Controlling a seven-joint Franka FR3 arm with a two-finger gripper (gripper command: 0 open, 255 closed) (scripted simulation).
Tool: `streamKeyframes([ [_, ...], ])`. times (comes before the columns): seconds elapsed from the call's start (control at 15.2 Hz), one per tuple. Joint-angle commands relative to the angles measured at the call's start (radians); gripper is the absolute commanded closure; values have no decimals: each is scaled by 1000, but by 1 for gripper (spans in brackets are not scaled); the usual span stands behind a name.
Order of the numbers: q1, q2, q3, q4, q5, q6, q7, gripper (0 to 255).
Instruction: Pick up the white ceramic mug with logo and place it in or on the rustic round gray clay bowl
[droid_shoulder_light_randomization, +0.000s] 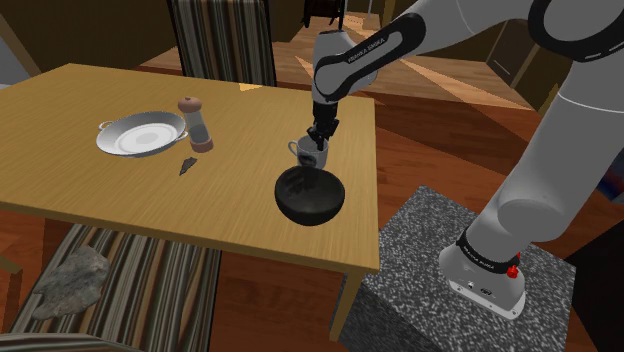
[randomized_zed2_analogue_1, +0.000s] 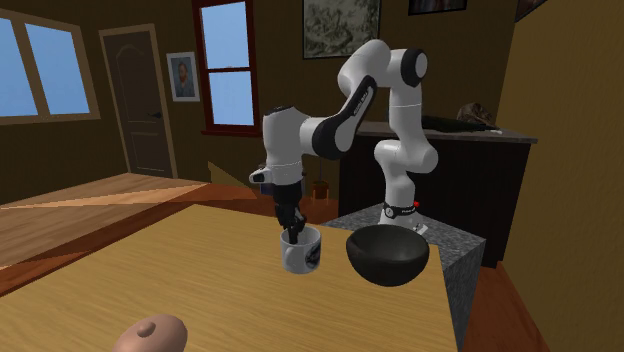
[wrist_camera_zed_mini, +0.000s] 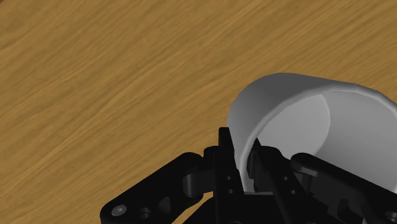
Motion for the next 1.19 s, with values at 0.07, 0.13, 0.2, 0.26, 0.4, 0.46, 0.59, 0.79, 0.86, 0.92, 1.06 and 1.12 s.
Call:
streamKeyframes([
  [0.07, 0, -19, 0, 13, 0, -32, 1, 255],
  [0.13, 0, -26, 0, 18, 0, -44, 2, 255],
  [0.2, 0, -33, 0, 24, 0, -57, 2, 255],
  [0.26, -1, -40, 0, 30, 0, -70, 3, 255],
  [0.4, -1, -53, 0, 42, 1, -95, 3, 255],
  [0.46, -1, -59, 0, 49, 1, -108, 4, 255],
  [0.59, -1, -71, 0, 63, 1, -133, 5, 255],
  [0.79, -2, -87, -1, 85, 1, -172, 6, 255],
  [0.86, -2, -92, -1, 93, 1, -185, 6, 255],
  [0.92, -2, -97, -1, 101, 1, -198, 7, 255],
  [1.06, -2, -106, -1, 118, 1, -224, 8, 255],
  [1.12, -2, -110, -1, 126, 1, -236, 8, 255],
])
